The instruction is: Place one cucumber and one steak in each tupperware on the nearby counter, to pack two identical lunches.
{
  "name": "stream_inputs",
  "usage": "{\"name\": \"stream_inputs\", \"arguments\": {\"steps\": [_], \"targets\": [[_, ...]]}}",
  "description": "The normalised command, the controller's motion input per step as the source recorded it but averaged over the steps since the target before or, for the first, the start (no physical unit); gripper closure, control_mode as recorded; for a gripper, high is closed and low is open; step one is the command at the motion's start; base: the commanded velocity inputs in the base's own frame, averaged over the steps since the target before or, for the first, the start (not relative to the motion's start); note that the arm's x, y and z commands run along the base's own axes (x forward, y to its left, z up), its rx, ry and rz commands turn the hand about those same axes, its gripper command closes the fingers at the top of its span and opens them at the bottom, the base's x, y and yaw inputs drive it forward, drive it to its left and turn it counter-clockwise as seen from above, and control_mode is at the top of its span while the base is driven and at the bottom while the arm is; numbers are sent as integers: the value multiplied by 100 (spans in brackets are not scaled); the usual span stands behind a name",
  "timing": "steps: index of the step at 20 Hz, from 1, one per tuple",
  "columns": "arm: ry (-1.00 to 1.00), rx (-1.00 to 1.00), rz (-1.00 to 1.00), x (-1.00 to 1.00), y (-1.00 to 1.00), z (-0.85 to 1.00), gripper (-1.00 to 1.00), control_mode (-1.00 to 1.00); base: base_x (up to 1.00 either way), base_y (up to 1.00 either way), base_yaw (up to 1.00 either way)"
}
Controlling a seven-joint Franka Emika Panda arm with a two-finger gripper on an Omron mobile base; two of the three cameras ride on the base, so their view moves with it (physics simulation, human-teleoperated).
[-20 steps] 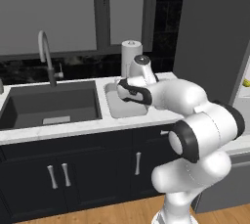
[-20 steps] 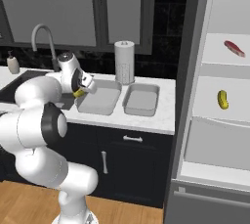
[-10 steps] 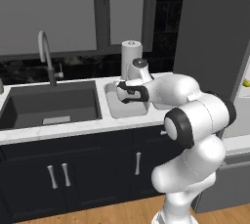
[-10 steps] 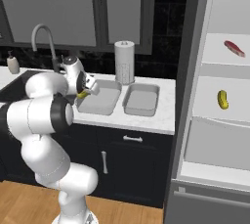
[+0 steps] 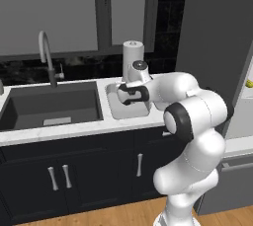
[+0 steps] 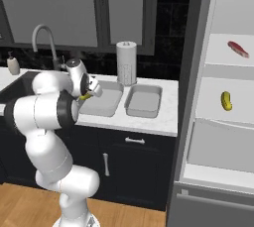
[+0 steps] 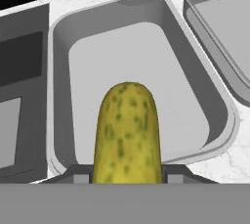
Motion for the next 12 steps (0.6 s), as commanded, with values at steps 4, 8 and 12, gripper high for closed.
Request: {"name": "stream_inputs", "arguments": {"steps": [4,8,12], "targets": [[0,0,0,19,0,-8,100,-100,0,0,0],[0,0,1,17,0,-7,100,-100,0,0,0],[0,0,1,16,0,-7,100,-100,0,0,0]]}}
